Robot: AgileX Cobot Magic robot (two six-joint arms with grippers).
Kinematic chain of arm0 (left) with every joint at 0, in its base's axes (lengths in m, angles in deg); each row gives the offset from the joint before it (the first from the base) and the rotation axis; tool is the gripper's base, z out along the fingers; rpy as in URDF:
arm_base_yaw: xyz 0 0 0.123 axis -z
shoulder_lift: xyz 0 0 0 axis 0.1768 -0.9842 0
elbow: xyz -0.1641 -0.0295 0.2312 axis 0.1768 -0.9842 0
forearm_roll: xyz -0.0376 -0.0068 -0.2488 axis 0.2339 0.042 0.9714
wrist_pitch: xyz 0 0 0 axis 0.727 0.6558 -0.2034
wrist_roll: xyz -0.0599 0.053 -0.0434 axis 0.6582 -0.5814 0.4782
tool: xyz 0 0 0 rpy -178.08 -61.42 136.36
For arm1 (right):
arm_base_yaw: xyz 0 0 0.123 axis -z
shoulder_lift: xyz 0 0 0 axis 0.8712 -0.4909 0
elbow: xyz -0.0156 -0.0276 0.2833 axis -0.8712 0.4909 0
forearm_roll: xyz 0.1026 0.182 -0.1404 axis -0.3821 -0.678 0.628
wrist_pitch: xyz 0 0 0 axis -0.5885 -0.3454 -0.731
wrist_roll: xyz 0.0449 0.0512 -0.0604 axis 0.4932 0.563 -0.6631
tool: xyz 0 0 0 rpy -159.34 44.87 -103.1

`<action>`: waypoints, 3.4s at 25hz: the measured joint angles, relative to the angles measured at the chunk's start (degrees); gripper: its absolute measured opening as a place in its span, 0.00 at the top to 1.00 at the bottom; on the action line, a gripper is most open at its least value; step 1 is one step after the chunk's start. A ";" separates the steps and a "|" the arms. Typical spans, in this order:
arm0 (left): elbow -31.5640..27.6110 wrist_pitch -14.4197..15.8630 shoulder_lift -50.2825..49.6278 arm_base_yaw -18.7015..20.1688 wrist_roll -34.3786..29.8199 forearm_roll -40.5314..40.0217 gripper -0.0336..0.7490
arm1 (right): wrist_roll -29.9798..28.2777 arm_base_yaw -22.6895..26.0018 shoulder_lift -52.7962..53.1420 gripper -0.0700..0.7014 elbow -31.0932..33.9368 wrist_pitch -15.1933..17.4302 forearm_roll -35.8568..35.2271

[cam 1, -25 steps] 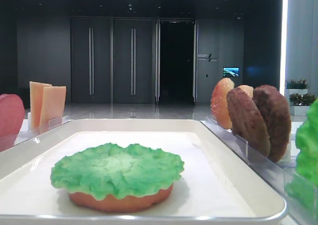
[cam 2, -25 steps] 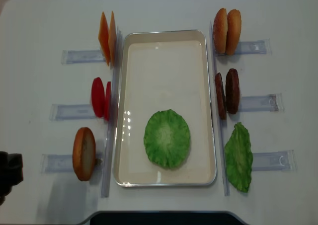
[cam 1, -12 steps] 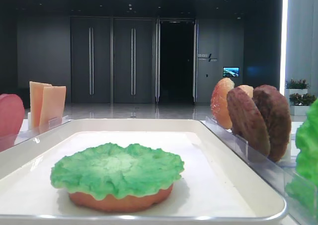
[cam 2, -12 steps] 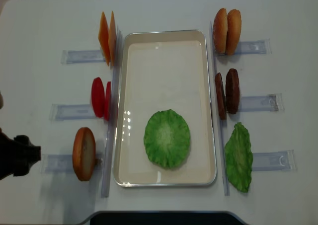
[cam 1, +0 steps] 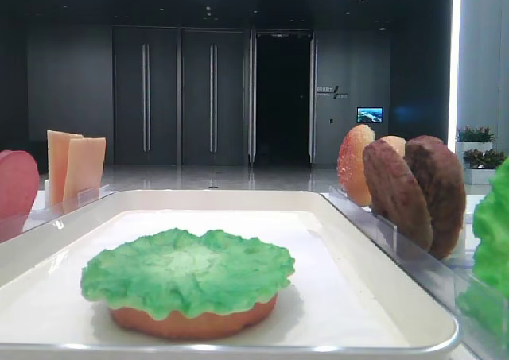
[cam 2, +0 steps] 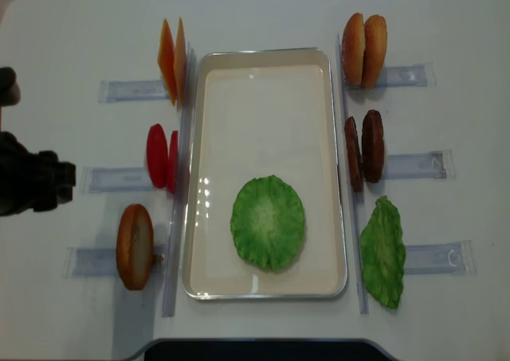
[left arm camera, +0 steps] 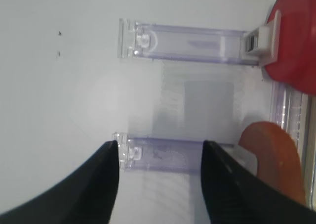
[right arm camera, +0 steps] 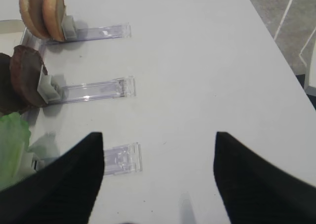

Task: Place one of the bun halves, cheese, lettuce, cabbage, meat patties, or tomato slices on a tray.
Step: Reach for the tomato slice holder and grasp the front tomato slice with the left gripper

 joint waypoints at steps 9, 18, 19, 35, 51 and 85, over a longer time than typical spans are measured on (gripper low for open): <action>9.96 0.81 -12.25 0.00 0.00 1.13 0.44 | 0.00 0.00 0.00 0.29 0.00 0.00 0.00; 17.39 1.50 -23.01 0.00 0.00 1.35 0.44 | 0.00 0.00 0.00 0.29 0.00 0.00 0.00; 17.91 1.52 -23.79 0.00 0.00 1.35 0.44 | 0.00 0.00 0.00 0.29 0.00 0.00 0.00; 18.80 2.74 -25.26 2.63 0.00 3.22 0.44 | 0.00 0.00 0.00 0.29 0.00 0.00 0.00; 18.80 2.74 -25.31 18.72 17.18 -3.76 0.44 | 0.00 -0.06 0.00 0.29 0.00 0.00 0.00; 18.80 0.54 -27.71 30.63 33.31 -9.89 0.44 | 0.00 -0.06 0.00 0.29 0.00 0.00 0.00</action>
